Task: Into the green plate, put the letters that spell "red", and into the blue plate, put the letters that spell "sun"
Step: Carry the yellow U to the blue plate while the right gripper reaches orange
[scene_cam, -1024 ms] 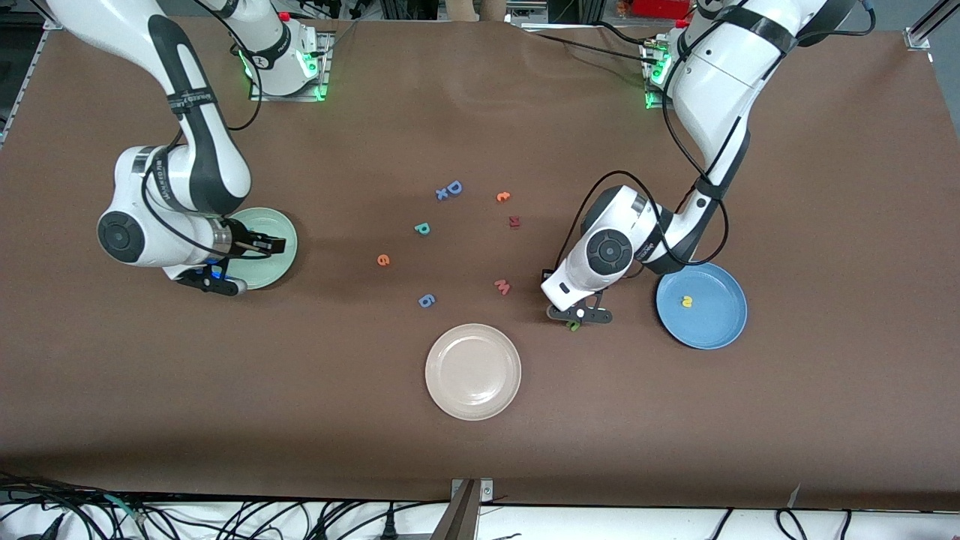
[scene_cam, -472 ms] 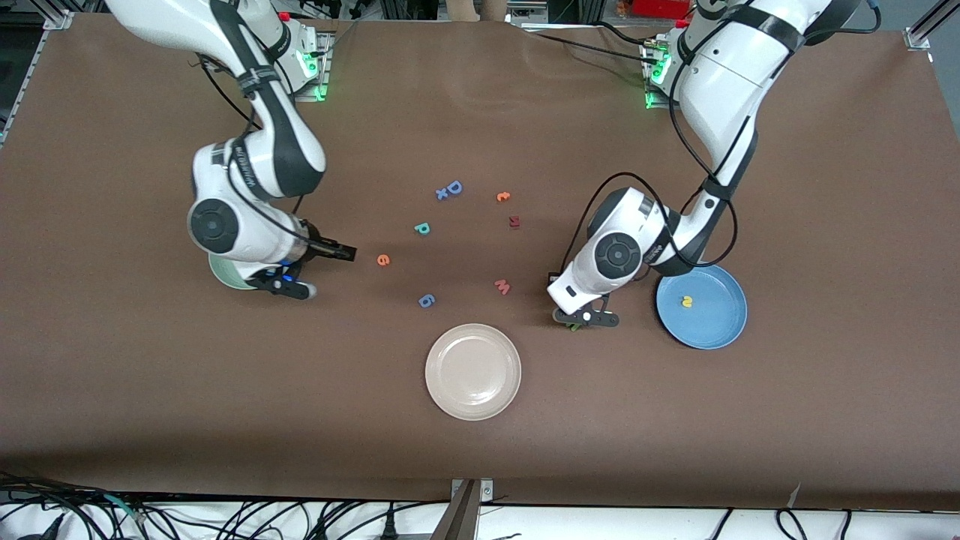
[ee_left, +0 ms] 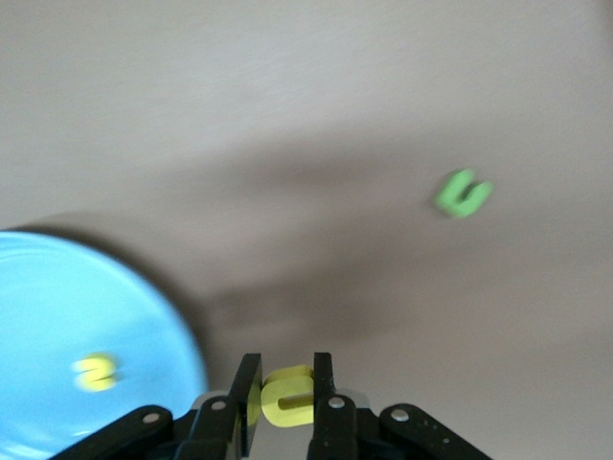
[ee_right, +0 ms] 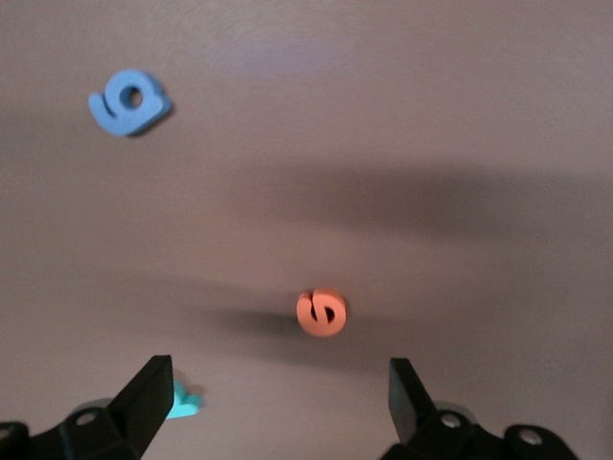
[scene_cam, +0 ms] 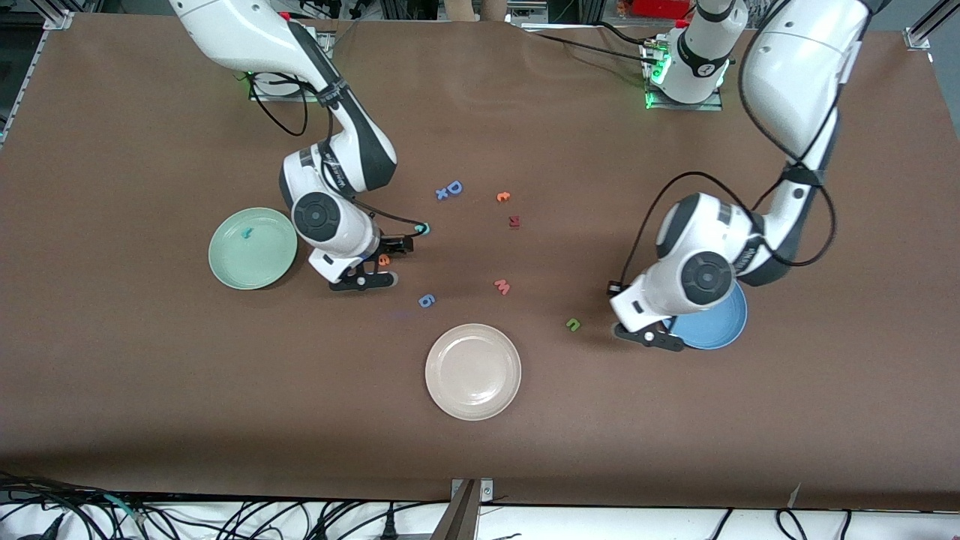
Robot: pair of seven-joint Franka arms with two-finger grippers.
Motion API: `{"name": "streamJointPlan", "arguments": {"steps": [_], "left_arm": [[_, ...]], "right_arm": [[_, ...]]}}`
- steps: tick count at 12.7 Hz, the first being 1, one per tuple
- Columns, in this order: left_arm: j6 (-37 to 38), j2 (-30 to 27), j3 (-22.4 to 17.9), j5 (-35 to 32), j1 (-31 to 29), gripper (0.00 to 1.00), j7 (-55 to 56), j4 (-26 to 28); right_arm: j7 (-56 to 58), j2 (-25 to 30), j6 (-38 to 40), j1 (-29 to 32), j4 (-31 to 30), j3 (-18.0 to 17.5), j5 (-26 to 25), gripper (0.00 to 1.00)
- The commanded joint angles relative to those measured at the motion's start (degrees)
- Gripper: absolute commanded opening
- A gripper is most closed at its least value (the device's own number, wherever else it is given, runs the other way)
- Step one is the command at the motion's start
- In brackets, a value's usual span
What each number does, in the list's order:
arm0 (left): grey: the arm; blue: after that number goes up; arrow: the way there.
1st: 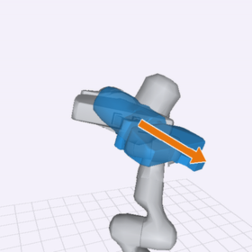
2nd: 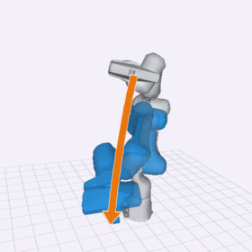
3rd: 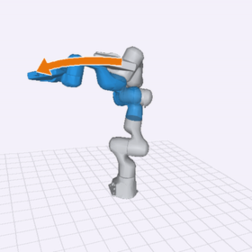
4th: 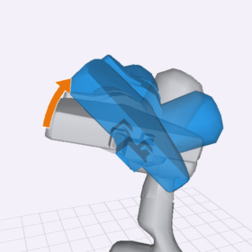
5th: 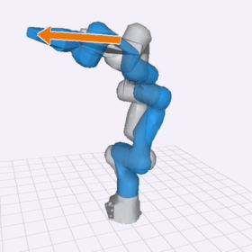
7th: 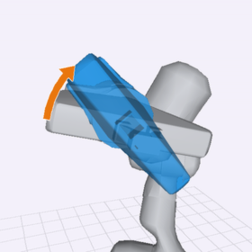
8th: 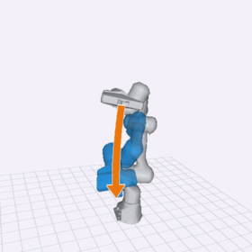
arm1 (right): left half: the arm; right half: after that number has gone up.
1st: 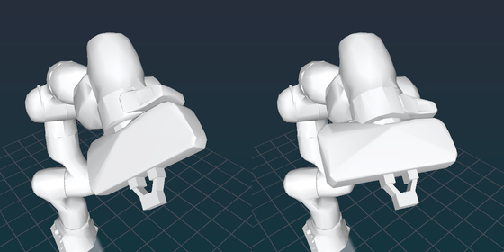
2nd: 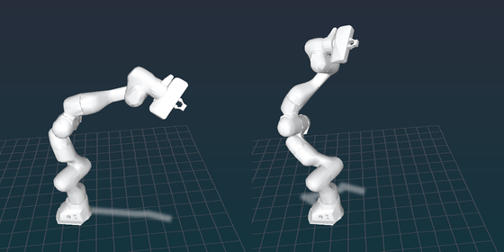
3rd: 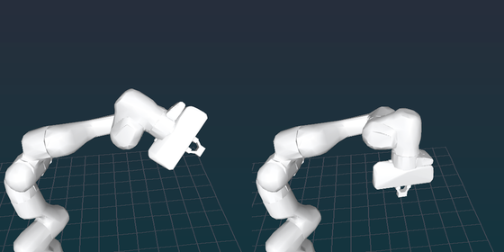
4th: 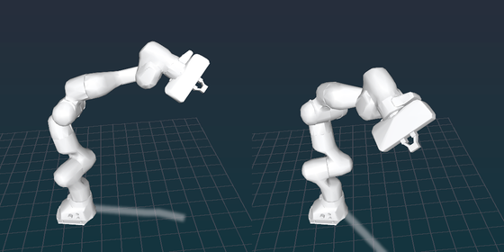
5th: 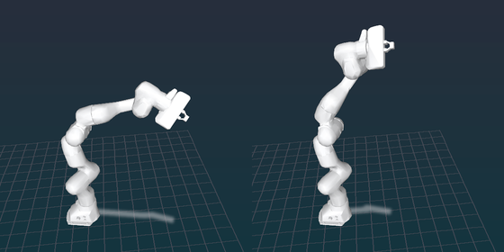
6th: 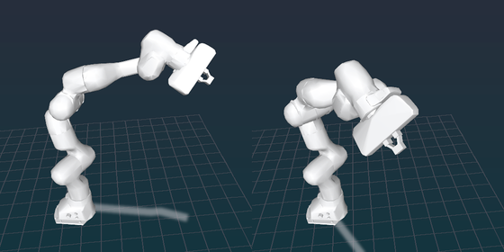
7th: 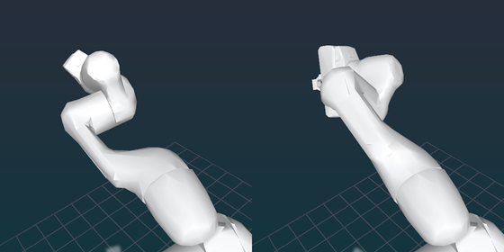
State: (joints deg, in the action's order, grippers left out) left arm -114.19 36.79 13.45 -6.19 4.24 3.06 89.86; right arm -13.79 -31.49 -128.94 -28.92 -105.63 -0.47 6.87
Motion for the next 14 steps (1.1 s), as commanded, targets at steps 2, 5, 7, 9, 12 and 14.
{"name": "streamJointPlan", "arguments": {"steps": [2, 5, 7, 9, 12, 14], "left_arm": [[2.9, -2.1, 0.3, -8.1, -5.5, 0.06, -7.2, 3.2], [2.3, -3.8, 0.3, -9.0, -8.6, 0.06, -10.6, 8.0], [-3.6, -4.2, 0.3, -9.1, -10.7, 0.06, -10.8, 13.1], [-7.9, -4.2, 0.3, -11.5, -12.3, 0.21, -12.1, 15.8], [-7.6, -4.2, 0.5, -11.4, -12.2, 1.00, -12.5, 15.4], [-6.8, -5.0, 1.2, -11.2, -12.1, 1.00, -12.7, 14.9]], "right_arm": [[4.7, -0.9, -8.9, -0.3, -4.1, 0.5, -5.2, 0.99], [4.1, -1.9, -9.3, -0.3, -4.2, 0.5, -5.1, 0.88], [4.0, -1.8, -9.3, -0.3, -4.4, 0.5, -5.1, 0.67], [3.9, -1.9, -9.4, -0.3, -4.4, 0.5, -5.1, 0.62], [3.9, -2.6, -11.3, -0.5, -4.5, 0.5, -5.1, 0.62], [3.9, -2.7, -13.2, -0.9, -5.6, 0.5, -5.1, 0.56]]}}
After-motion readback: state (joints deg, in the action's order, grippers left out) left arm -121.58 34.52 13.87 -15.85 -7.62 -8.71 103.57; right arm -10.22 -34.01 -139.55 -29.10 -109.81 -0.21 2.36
